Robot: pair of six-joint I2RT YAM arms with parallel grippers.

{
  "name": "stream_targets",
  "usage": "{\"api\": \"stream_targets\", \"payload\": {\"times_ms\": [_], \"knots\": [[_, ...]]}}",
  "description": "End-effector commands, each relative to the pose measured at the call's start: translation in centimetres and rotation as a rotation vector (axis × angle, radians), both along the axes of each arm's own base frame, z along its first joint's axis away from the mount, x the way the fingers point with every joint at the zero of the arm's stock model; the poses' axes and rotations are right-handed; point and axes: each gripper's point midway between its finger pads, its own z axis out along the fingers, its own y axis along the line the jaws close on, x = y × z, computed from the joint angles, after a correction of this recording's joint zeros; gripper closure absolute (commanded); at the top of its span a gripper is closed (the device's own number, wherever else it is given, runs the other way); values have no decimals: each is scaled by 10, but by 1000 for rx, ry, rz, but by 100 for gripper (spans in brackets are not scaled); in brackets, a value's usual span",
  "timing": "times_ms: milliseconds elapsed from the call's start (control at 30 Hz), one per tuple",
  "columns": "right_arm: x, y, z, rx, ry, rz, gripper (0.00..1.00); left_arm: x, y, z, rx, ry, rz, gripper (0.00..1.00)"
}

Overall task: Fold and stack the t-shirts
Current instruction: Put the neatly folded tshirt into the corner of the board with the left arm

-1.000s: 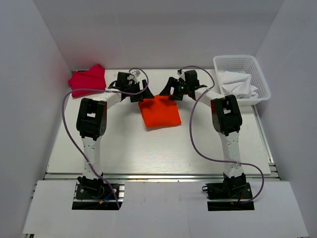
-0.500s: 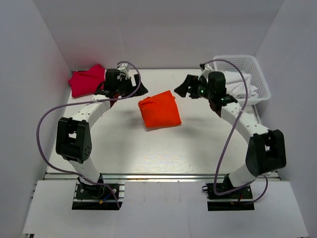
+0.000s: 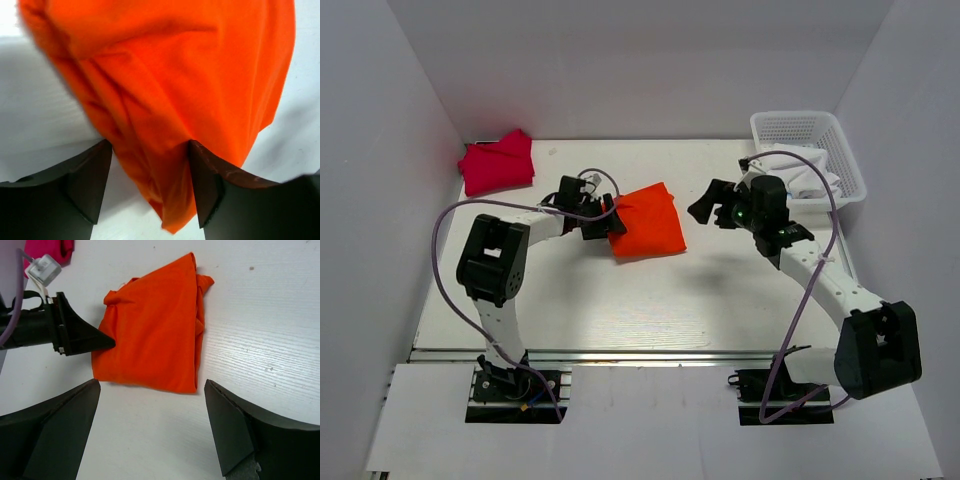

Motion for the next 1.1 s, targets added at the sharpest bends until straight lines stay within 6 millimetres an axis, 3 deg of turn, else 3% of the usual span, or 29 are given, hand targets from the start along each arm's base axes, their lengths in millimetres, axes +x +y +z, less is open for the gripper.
{"api": "stream_targets", "payload": {"times_ms": [0,67,100,200,300,367,400,467,500,533,567,633,767,833,900,1033,1067], "knots": [[1,-10,7,-12,-37,-45,10,7,-16,3,-10,-23,-35,29],[1,-12,10,-14,-51,-52,10,11,-15,-10,44,-15,-32,36],[0,-12,11,-16,-54,-54,10,10,-17,-19,65,5,-42,47],[-1,-14,12,-19,-64,-59,10,18,-16,-25,93,-10,-61,55],[-3,-17,13,-26,-73,-66,10,41,-18,-15,141,-67,-100,73],[-3,-21,17,-40,-92,-76,10,50,-10,-13,221,-92,-134,94],[-4,-23,18,-40,-95,-82,10,67,-11,3,245,-138,-139,100],[-5,-27,22,-51,-120,-96,10,78,5,12,309,-148,-158,100],[-5,-28,23,-57,-129,-98,10,94,5,36,344,-233,-200,100],[-5,-32,27,-62,-145,-114,10,94,8,38,381,-235,-233,100],[-6,-34,27,-66,-150,-119,10,109,13,61,430,-302,-233,100],[-7,-36,31,-70,-167,-131,10,120,27,78,541,-352,-269,100],[-6,-43,35,-91,-187,-157,10,139,64,113,752,-416,-236,100],[-4,-43,34,-93,-186,-156,10,147,83,144,836,-490,-193,100],[-3,-42,36,-94,-188,-154,10,156,104,155,875,-515,-159,100],[0,-41,36,-101,-176,-153,10,172,135,206,939,-604,-108,100],[0,-41,33,-108,-169,-150,10,175,141,207,948,-607,-102,100]]}}
